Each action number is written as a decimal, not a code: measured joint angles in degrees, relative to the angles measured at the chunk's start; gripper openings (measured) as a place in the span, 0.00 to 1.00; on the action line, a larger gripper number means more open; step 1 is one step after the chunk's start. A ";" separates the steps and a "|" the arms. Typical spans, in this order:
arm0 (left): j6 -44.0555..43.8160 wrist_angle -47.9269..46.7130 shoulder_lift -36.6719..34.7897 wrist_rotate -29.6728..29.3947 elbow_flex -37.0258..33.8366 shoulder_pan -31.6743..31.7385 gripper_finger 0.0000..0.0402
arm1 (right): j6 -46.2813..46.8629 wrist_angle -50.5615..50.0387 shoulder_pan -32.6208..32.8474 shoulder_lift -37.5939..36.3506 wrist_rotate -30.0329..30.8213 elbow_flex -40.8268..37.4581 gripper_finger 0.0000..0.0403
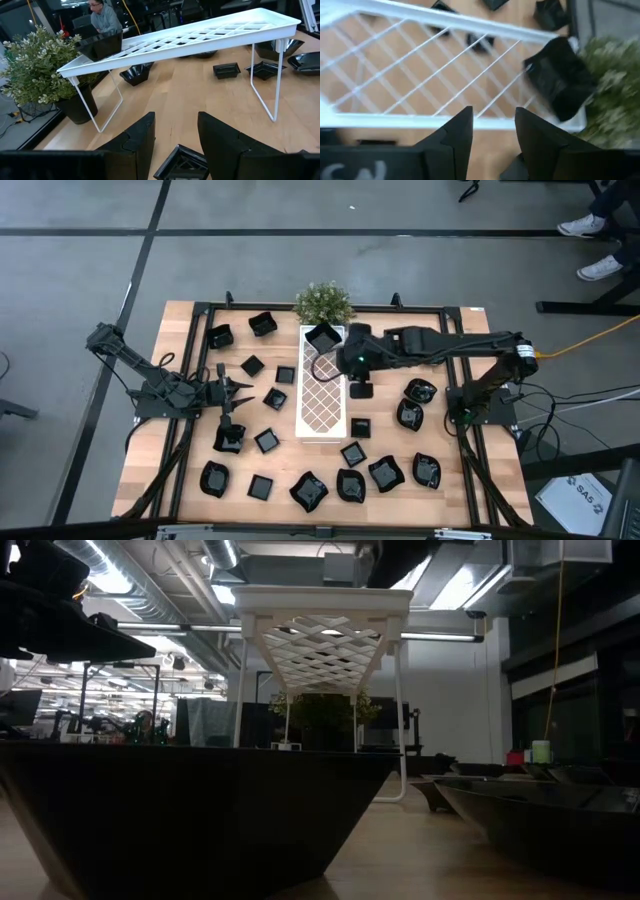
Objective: Pick & Place Mini shaped plates
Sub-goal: Put the square plate on the shelf
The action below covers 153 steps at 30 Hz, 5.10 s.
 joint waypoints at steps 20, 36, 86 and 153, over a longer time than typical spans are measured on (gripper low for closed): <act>-0.02 0.00 0.00 0.00 0.00 0.00 0.36 | 12.02 1.16 14.50 -15.05 -0.05 -24.33 0.37; -0.01 -0.01 0.00 0.01 -0.01 0.00 0.36 | 0.54 24.91 18.06 -16.83 -1.23 -47.81 0.37; -0.02 0.00 0.00 0.00 -0.01 0.00 0.36 | -39.49 43.33 20.23 -2.28 -2.93 -51.93 0.03; -0.01 0.00 0.01 0.00 0.00 -0.01 0.36 | -28.23 13.88 13.84 -15.41 8.89 -18.99 0.00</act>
